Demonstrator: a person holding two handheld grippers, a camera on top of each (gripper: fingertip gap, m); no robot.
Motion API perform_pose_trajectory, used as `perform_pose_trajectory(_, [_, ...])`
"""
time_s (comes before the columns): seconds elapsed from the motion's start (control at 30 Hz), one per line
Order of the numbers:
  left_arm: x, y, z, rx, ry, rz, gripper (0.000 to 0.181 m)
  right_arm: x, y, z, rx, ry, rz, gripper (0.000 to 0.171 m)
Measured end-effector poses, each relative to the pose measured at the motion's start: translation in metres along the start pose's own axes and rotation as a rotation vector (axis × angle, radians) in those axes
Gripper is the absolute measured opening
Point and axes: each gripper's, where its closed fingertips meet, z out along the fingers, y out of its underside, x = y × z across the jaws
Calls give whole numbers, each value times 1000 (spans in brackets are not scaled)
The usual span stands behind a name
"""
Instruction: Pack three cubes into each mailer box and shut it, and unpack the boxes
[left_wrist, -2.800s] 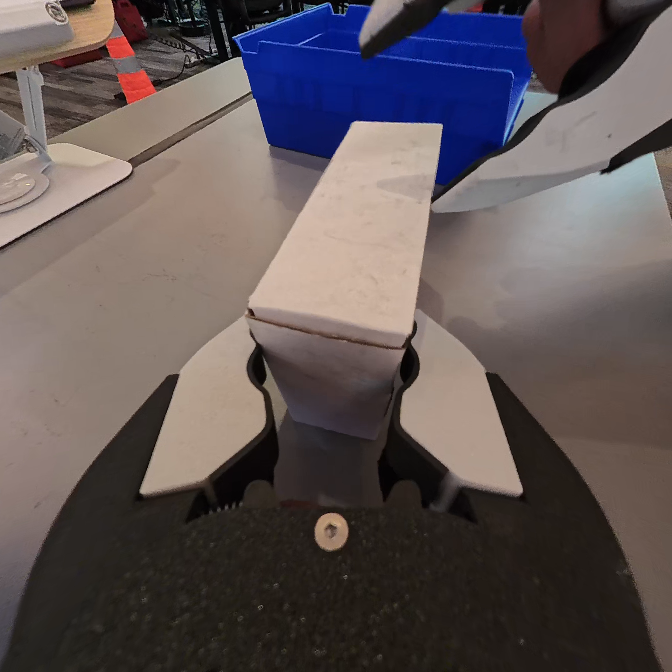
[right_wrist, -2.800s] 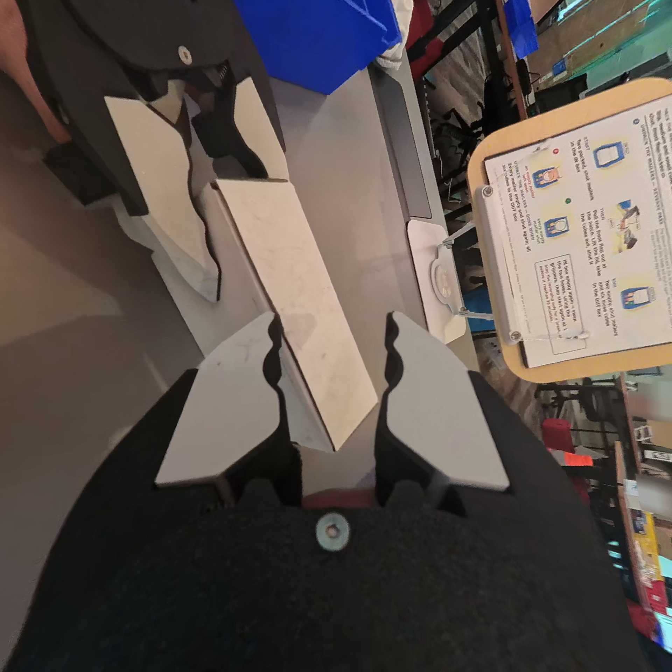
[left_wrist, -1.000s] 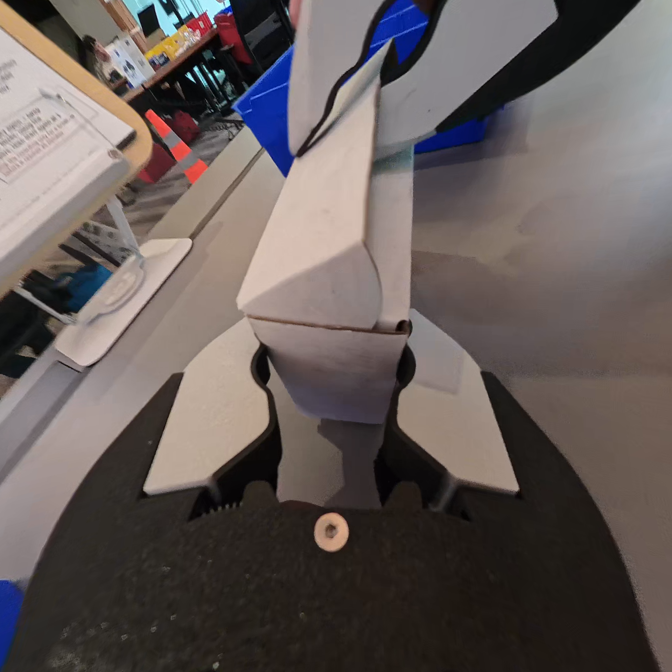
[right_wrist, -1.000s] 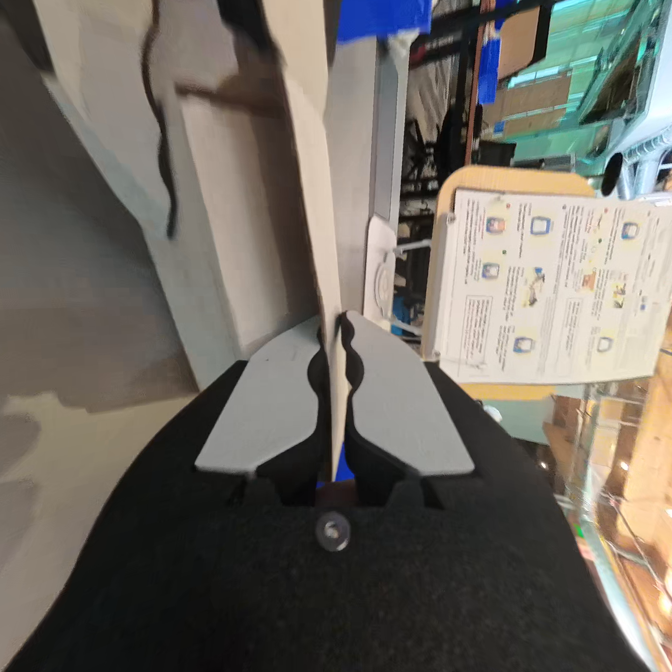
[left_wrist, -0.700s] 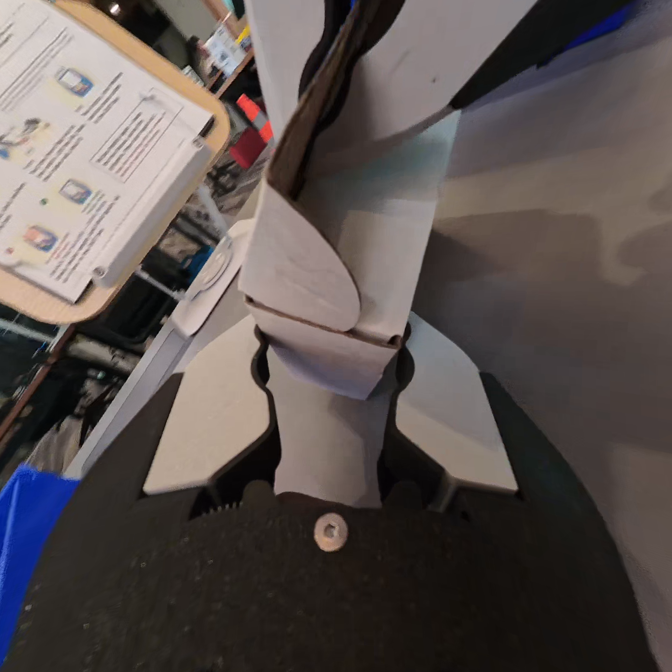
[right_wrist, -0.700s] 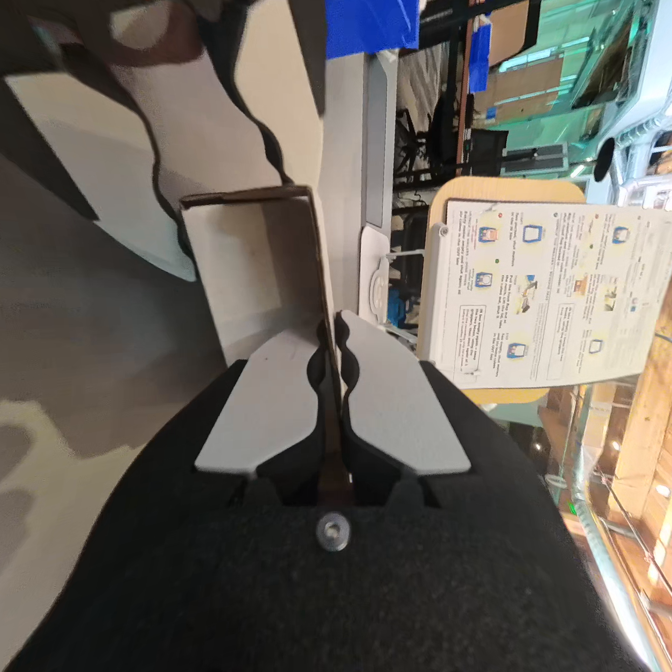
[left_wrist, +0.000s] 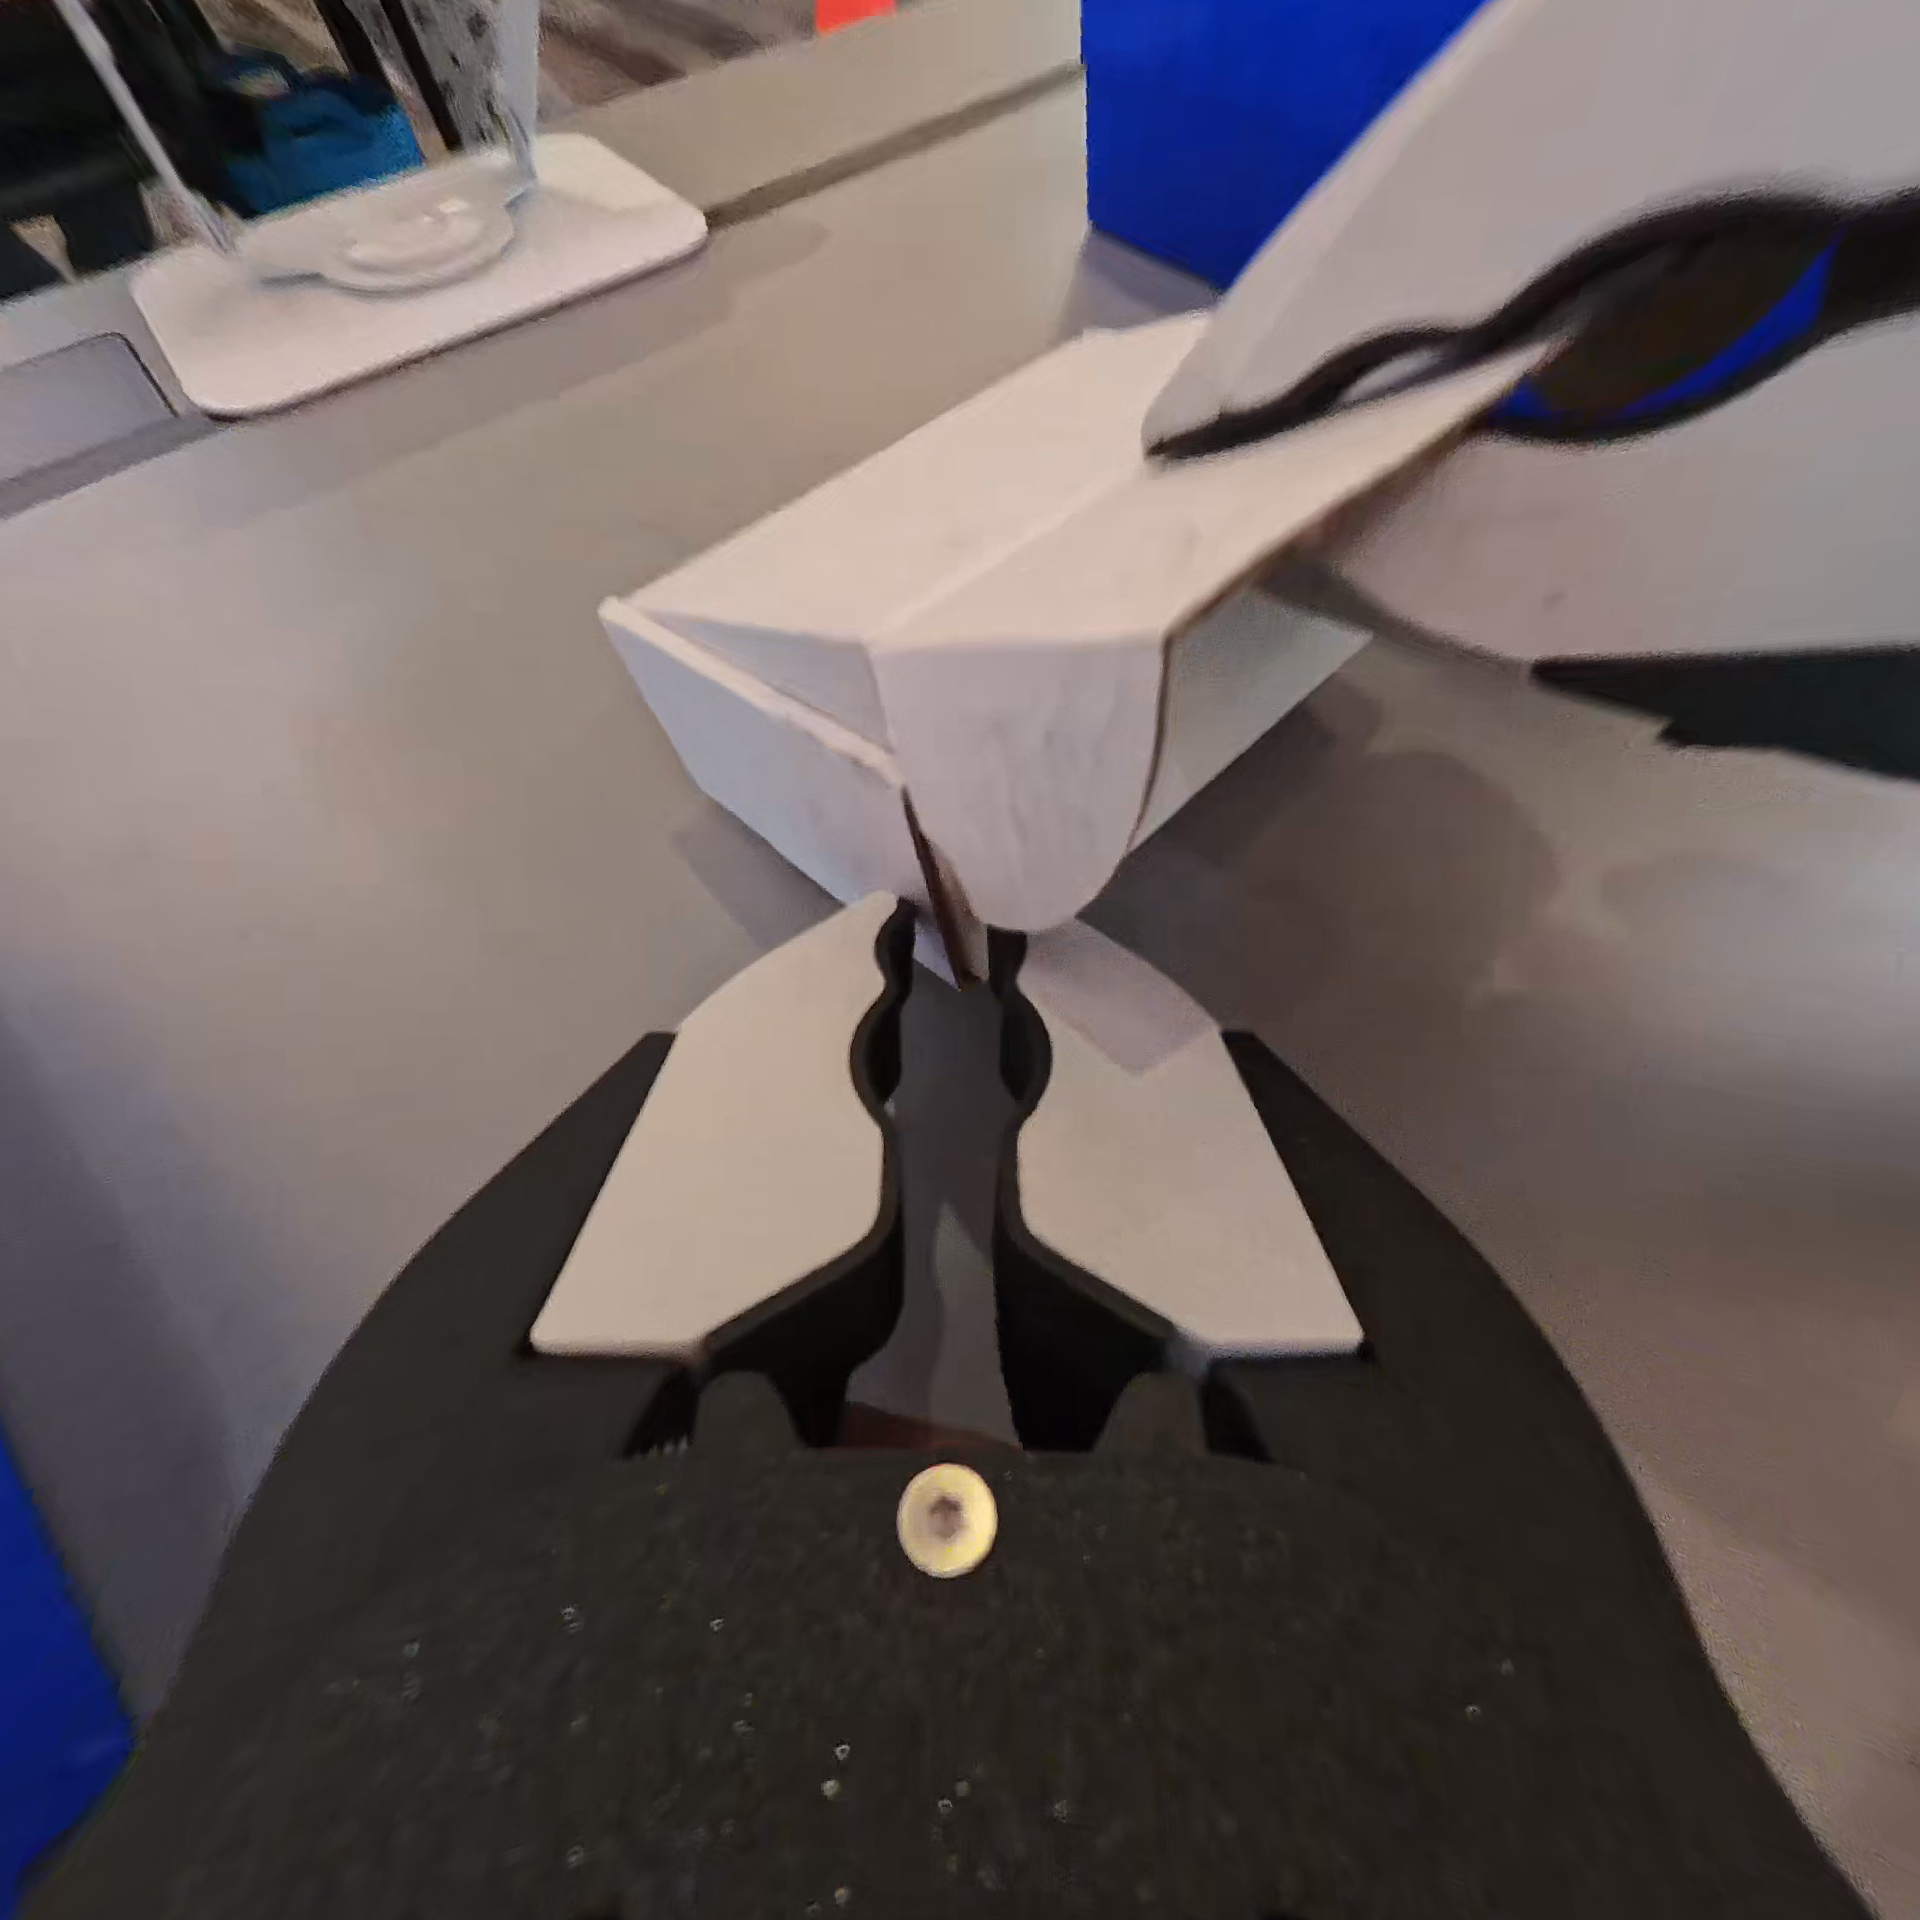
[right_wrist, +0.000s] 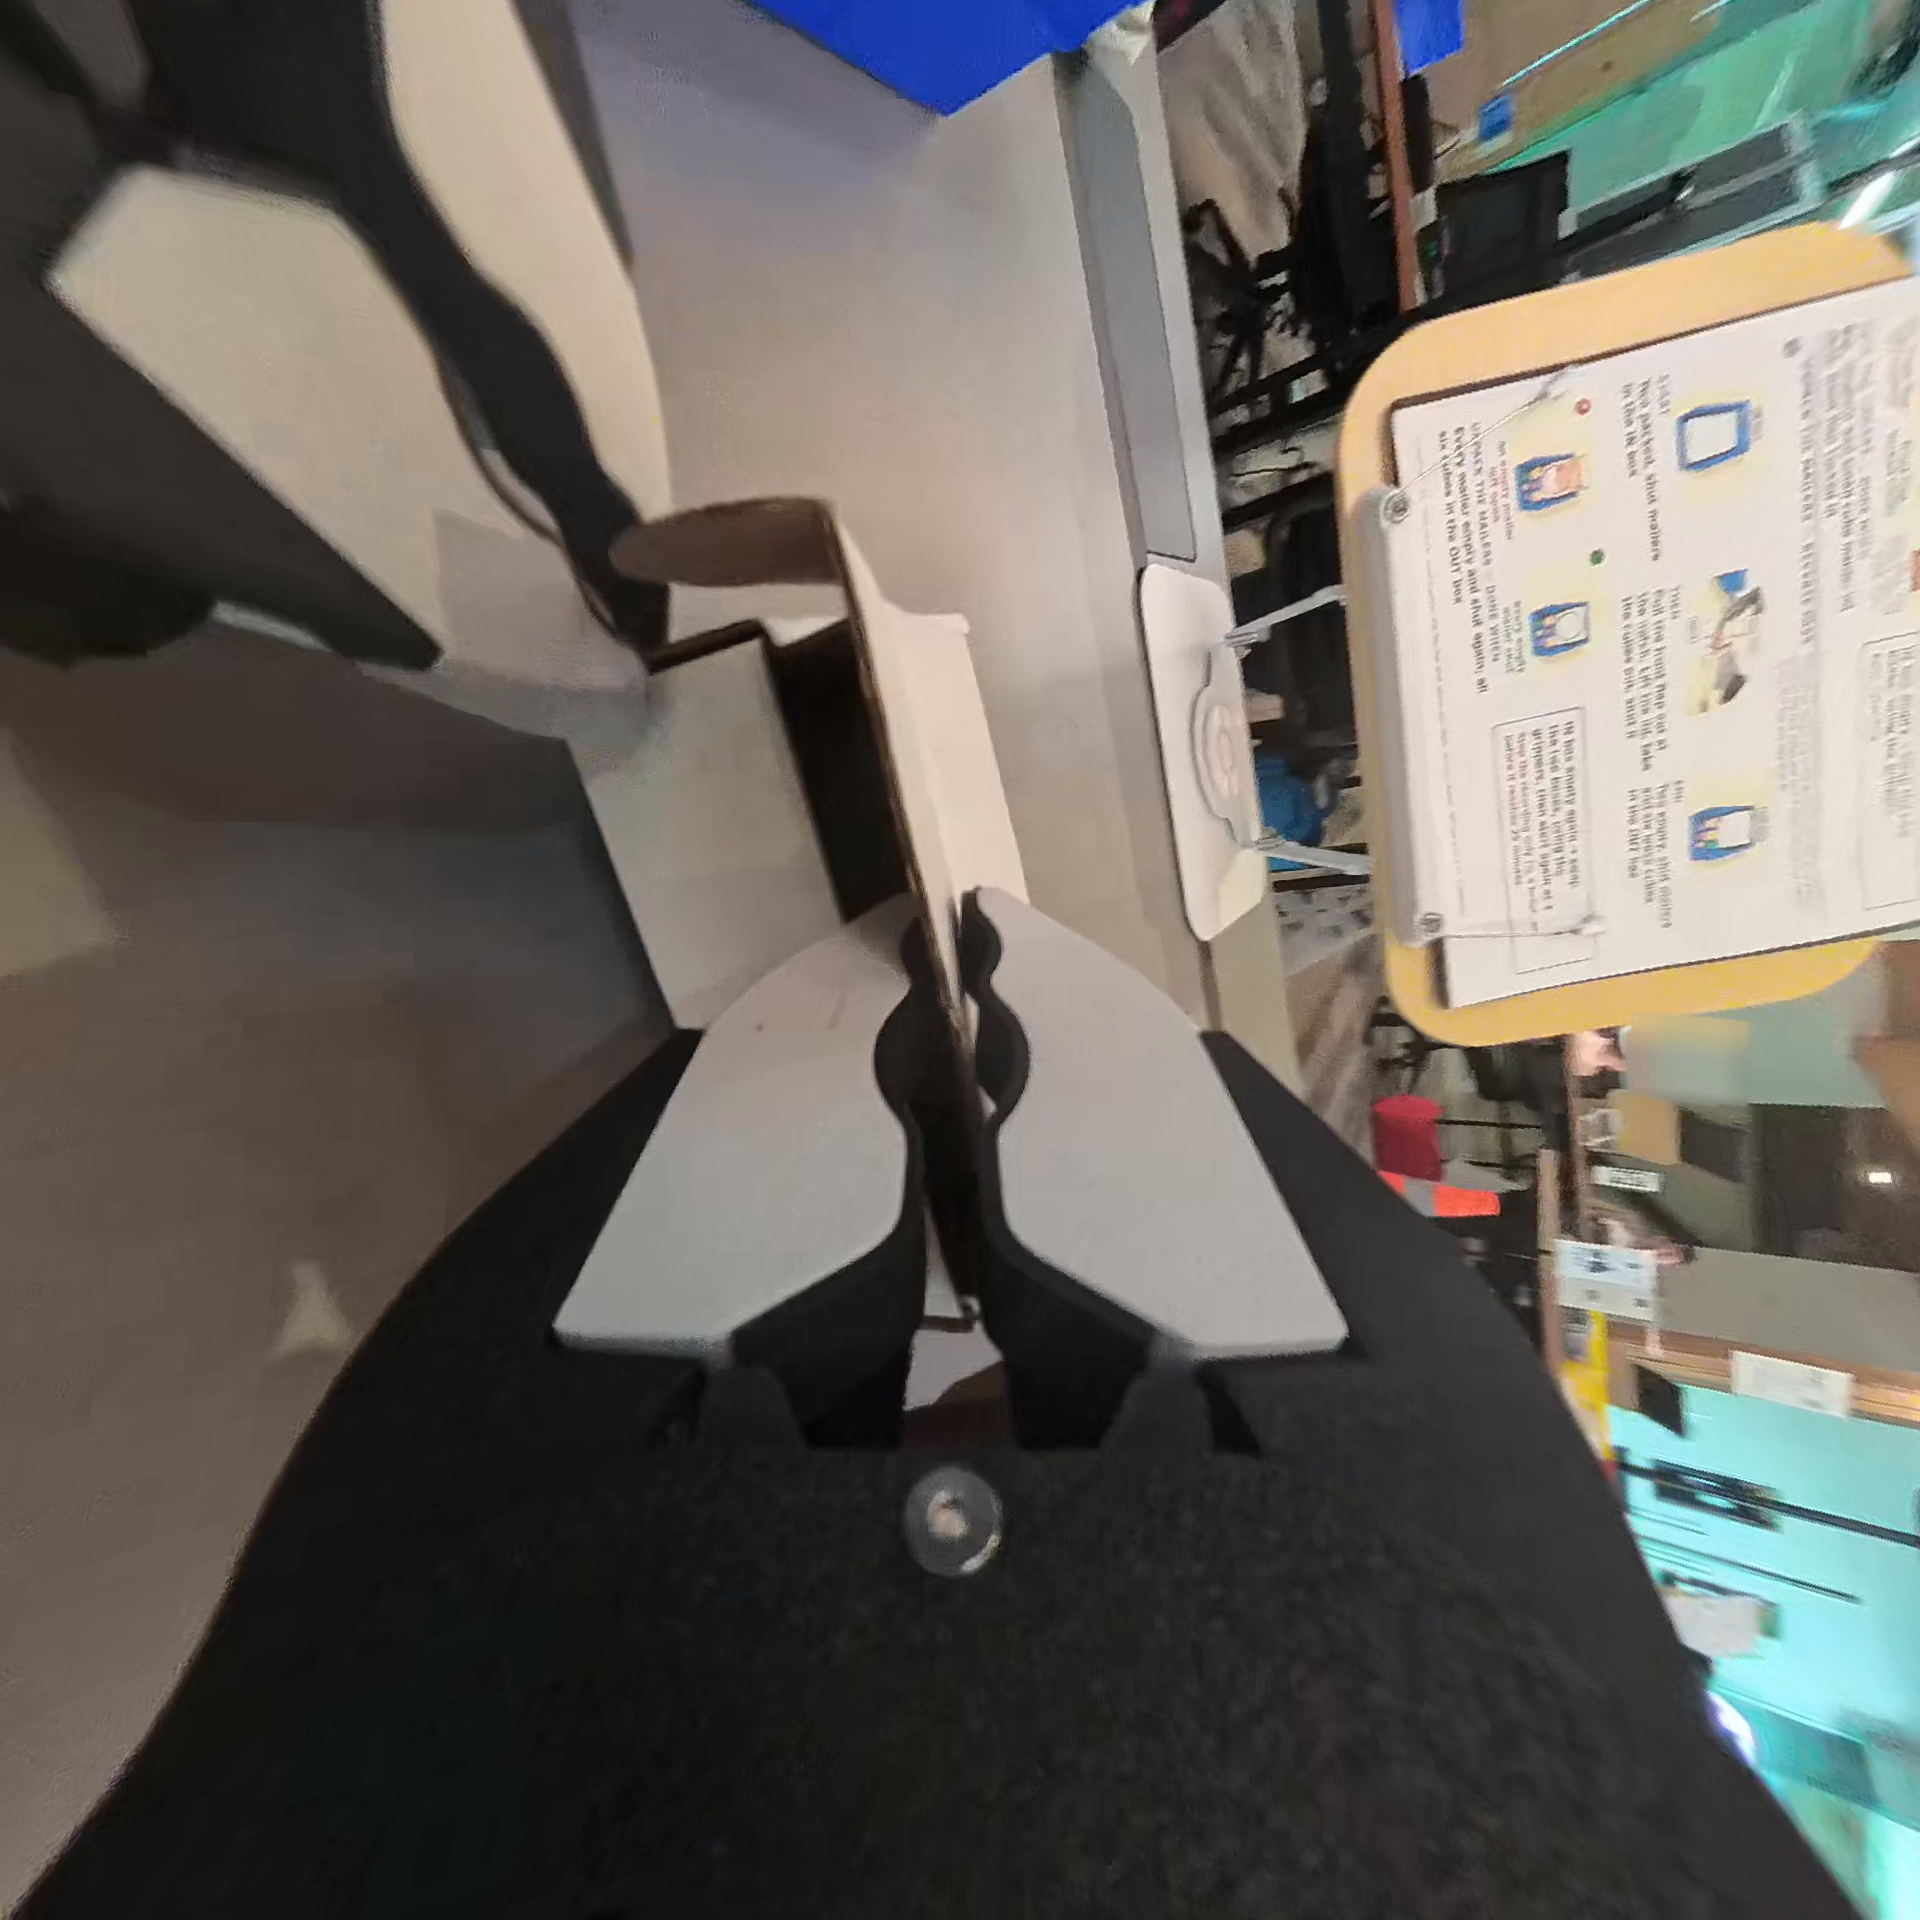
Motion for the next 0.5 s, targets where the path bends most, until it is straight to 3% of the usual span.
perform_pose_trajectory(0.23, [5,14,10,-123,115,-109,14,20,1,-8,-23,-70,-2,3])
perform_pose_trajectory(0.43, [0,-21,-14,151,118,-56,18,34,-2,-8,-34,-71,-25,3])
perform_pose_trajectory(0.5, [5,-26,-14,157,152,-24,25,33,-4,-6,-33,-85,-31,3])
